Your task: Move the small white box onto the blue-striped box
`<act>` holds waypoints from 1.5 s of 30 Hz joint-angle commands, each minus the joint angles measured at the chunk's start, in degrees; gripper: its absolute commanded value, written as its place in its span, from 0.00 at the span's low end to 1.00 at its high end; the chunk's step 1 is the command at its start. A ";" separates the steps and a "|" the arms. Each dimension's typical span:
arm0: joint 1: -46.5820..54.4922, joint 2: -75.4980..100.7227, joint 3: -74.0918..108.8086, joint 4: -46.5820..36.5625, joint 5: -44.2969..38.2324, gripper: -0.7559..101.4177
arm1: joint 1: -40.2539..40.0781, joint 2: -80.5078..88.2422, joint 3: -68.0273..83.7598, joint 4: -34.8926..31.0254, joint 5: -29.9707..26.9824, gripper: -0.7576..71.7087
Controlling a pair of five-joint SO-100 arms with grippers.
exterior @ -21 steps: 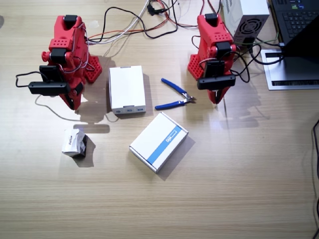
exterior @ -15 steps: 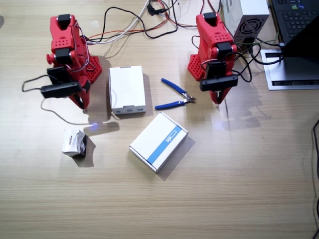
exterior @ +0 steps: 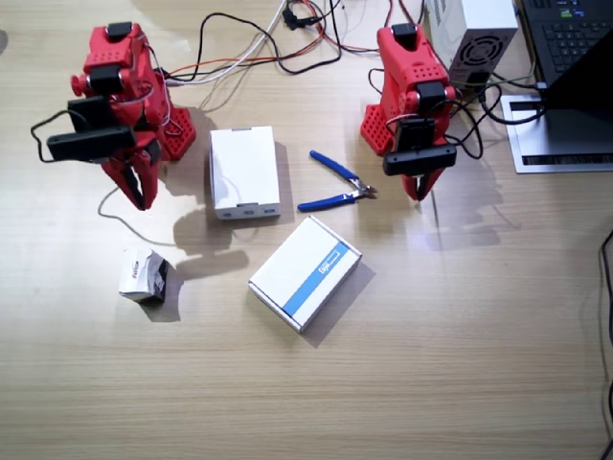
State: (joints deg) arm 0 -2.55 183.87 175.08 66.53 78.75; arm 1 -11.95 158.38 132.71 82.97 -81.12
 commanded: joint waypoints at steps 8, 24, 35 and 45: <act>-1.85 -0.79 -0.88 -1.67 1.05 0.01 | 3.43 -35.24 -23.55 -8.88 -7.82 0.50; -1.32 -2.29 -0.88 -4.22 1.76 0.01 | 12.04 -64.16 -44.74 -1.14 -17.23 0.49; -1.58 -2.46 -0.88 -4.13 2.37 0.01 | 5.54 -74.00 -44.03 -5.71 -11.07 0.48; -1.76 -2.46 -0.88 -3.96 2.55 0.01 | 7.12 -86.57 -46.85 -7.91 -8.88 0.39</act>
State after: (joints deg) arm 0 -2.46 181.93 175.17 63.37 79.72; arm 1 -4.13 73.12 88.07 76.38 -91.05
